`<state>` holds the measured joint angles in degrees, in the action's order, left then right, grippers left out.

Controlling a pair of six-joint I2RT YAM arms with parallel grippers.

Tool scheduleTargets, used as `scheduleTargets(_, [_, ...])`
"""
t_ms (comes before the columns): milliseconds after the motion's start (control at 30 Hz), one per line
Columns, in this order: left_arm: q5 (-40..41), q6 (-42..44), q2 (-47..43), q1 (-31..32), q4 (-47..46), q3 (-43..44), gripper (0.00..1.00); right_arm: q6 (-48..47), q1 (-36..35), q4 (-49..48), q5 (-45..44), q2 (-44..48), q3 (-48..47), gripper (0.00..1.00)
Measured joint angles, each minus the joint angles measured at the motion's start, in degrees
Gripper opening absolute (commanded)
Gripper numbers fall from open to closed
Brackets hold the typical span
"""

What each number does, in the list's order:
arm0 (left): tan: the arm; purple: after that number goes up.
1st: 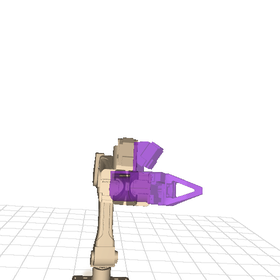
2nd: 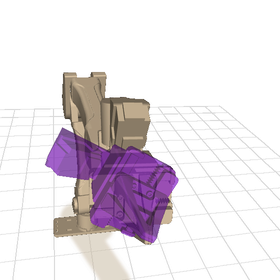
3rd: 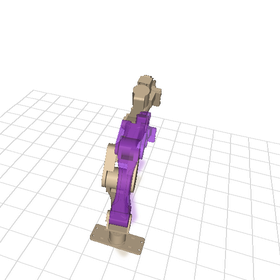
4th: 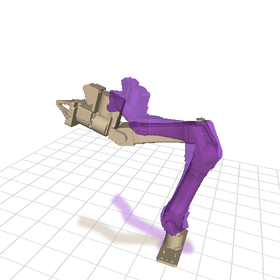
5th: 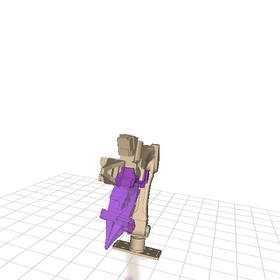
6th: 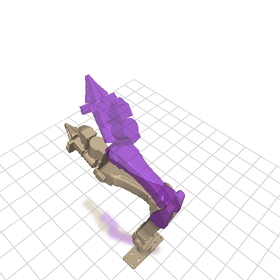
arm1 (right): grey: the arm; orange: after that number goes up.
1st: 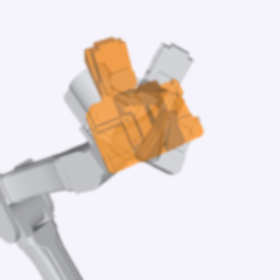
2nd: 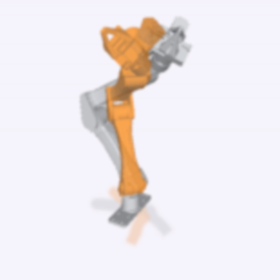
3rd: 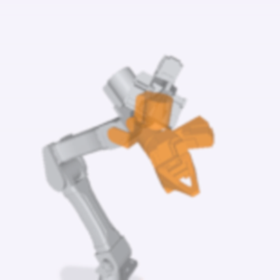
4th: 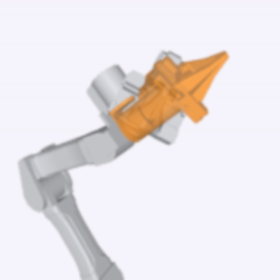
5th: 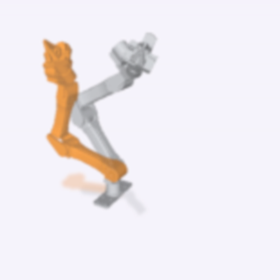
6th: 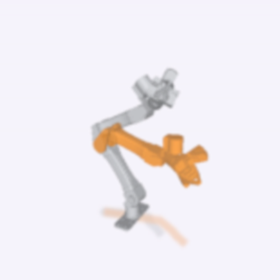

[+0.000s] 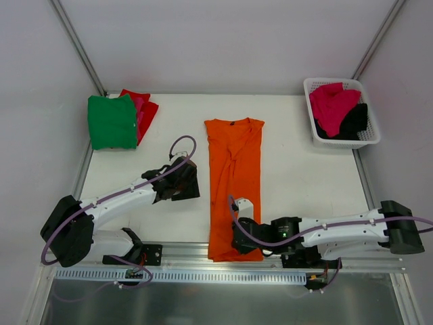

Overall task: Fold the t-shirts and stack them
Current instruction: Fold the tshirt

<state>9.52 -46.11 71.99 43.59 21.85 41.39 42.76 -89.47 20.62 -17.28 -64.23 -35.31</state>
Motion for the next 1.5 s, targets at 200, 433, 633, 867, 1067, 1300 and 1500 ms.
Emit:
scheduleTargets(200, [0.02, 0.00, 0.00, 0.37, 0.00, -0.04, 0.53, 0.55, -0.85, 9.62, -7.45, 8.09, -3.65, 0.00])
scheduleTargets(433, [0.04, -0.02, 0.00, 0.72, -0.02, -0.07, 0.53, 1.84, -0.90, 15.52, -10.03, 9.42, -3.48, 0.01])
scheduleTargets(633, [0.02, 0.00, 0.00, 0.74, -0.02, -0.07, 0.53, 2.36, -1.14, 16.04, -9.81, 8.83, -3.23, 0.00])
scheduleTargets(867, [-0.20, 0.00, -0.04, 3.08, -0.02, -0.07, 0.51, 3.93, -3.37, 14.82, -7.82, 5.18, -3.23, 0.01])
scheduleTargets(1067, [-0.35, -1.27, -2.23, 9.20, 0.55, -0.42, 0.52, 5.68, -5.84, 13.33, -5.25, 0.94, -3.23, 0.01])
scheduleTargets(1300, [0.04, -4.11, -4.46, 14.88, 3.17, -1.09, 0.52, 8.04, -7.69, 13.25, -4.26, 0.55, -3.23, 0.00])
scheduleTargets(1500, [0.48, -6.43, -4.39, 22.38, 6.45, 0.00, 0.52, 9.03, -7.87, 13.73, -4.31, 0.55, -3.21, 0.01])
